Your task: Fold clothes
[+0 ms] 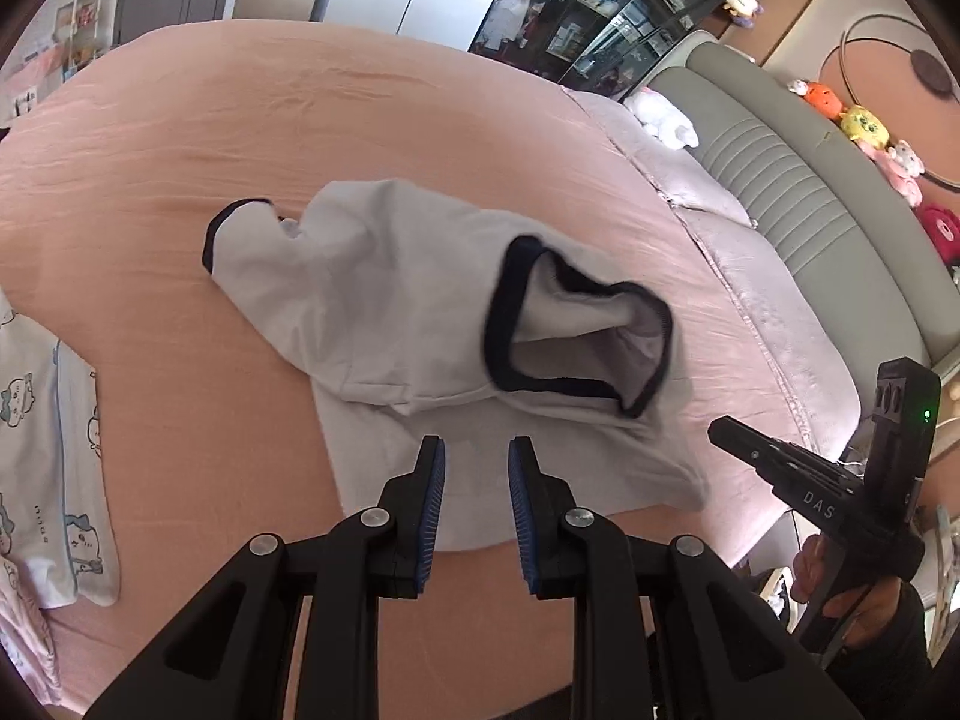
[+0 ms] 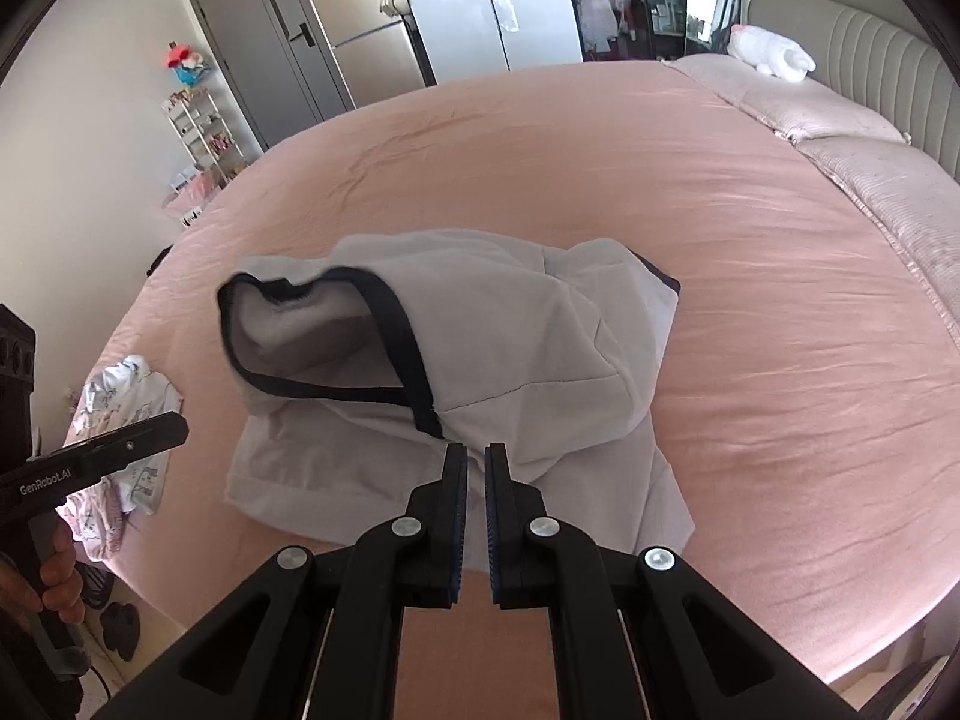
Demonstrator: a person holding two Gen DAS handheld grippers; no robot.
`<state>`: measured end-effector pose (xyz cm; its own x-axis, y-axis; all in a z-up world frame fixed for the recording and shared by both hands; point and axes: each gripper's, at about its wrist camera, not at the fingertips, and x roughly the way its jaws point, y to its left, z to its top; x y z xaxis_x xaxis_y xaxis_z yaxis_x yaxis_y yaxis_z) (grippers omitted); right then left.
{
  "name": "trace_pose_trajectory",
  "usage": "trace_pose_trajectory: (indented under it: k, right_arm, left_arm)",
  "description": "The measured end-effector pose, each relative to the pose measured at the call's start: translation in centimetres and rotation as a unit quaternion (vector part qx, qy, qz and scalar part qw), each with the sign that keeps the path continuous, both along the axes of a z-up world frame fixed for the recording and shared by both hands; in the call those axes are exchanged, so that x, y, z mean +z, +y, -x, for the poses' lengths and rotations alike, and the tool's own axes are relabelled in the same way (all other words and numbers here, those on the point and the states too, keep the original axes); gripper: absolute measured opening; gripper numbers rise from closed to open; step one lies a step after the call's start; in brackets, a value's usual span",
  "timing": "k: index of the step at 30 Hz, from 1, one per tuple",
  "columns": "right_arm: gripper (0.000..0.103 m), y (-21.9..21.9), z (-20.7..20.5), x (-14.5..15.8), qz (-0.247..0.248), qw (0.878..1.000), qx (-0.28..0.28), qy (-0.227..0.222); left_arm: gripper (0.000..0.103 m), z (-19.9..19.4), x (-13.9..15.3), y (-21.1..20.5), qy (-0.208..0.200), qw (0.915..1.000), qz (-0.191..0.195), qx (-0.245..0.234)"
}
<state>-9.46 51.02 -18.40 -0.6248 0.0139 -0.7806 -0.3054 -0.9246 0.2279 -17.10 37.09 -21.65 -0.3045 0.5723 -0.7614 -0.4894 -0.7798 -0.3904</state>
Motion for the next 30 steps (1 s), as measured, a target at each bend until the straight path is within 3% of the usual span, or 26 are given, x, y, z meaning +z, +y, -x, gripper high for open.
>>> trace_pose_trajectory:
  k: [1, 2, 3, 5, 7, 9, 11, 12, 15, 18, 20, 21, 22, 23, 24, 25, 26, 30]
  right_arm:
    - [0.003, 0.0, -0.7, 0.3, 0.005, 1.000, 0.001, 0.009]
    - [0.004, 0.0, -1.5, 0.6, 0.010, 1.000, 0.001, 0.019]
    - [0.004, -0.3, -2.1, 0.6, 0.016, 0.999, -0.001, 0.034]
    - [0.005, 0.0, -3.3, 1.2, 0.017, 0.998, -0.010, 0.054]
    - [0.006, 0.1, -4.0, 1.8, 0.004, 0.998, -0.022, 0.067]
    - [0.023, -0.2, -4.1, 2.6, -0.022, 0.996, -0.036, 0.073]
    - [0.080, -0.3, -4.1, 3.2, -0.033, 0.994, -0.052, 0.089]
    - [0.086, 0.2, -4.3, 3.6, -0.031, 0.993, -0.057, 0.098]
    - [0.086, 0.0, -3.4, 3.8, -0.021, 0.993, -0.047, 0.110]
    - [0.086, -0.5, -1.8, 3.9, -0.054, 0.994, -0.035, 0.090]
    - [0.085, -1.0, -0.4, 3.4, -0.079, 0.994, -0.032, 0.070]
    - [0.083, -1.3, 0.2, 3.2, -0.084, 0.994, -0.033, 0.063]
    - [0.067, -1.4, 0.6, 2.9, -0.084, 0.994, -0.032, 0.062]
    - [0.043, -1.5, 1.1, 2.5, -0.084, 0.994, -0.035, 0.056]
    - [0.031, -1.4, 1.7, 2.1, -0.087, 0.995, -0.044, 0.038]
    - [0.007, -1.4, 2.4, 1.5, -0.085, 0.995, -0.050, 0.021]
    - [0.001, -1.3, 2.7, 1.2, -0.080, 0.995, -0.051, 0.020]
    - [0.001, -1.1, 3.5, 0.4, -0.051, 0.997, -0.049, 0.032]
  left_arm:
    - [0.024, -0.1, 0.3, 0.4, 0.002, 1.0000, 0.002, 0.002]
    - [0.033, -0.1, 0.5, 0.8, 0.003, 1.0000, 0.006, 0.005]
    - [0.050, -0.2, 0.6, 1.2, 0.005, 0.9999, 0.009, 0.008]
    - [0.068, -0.4, 0.9, 1.7, 0.012, 0.9998, 0.012, 0.010]
    - [0.071, -0.7, 1.1, 1.9, 0.024, 0.9997, 0.004, 0.010]
    - [0.071, -0.9, 1.2, 1.8, 0.025, 0.9996, -0.002, 0.013]
    - [0.071, -0.9, 1.3, 1.7, 0.025, 0.9995, -0.007, 0.017]
    - [0.071, -0.8, 1.2, 1.8, 0.024, 0.9995, -0.010, 0.020]
    - [0.071, -0.3, 1.1, 1.7, 0.029, 0.9989, -0.022, 0.029]
    - [0.071, 0.4, 0.9, 1.4, 0.035, 0.9979, -0.038, 0.038]
    - [0.070, 0.9, 0.8, 1.5, 0.043, 0.9970, -0.045, 0.046]
    - [0.064, 1.0, 0.8, 1.6, 0.049, 0.9967, -0.044, 0.047]
    - [0.057, 1.1, 0.7, 1.7, 0.056, 0.9965, -0.041, 0.047]
    - [0.042, 1.2, 0.7, 1.9, 0.064, 0.9962, -0.037, 0.046]
    - [0.020, 1.3, 0.6, 2.1, 0.074, 0.9958, -0.027, 0.046]
    - [0.012, 1.3, 0.6, 2.5, 0.088, 0.9949, -0.010, 0.048]
    - [0.010, 1.3, 0.5, 2.9, 0.102, 0.9935, 0.006, 0.050]
    - [0.007, 1.3, 0.1, 3.8, 0.134, 0.9896, 0.031, 0.043]
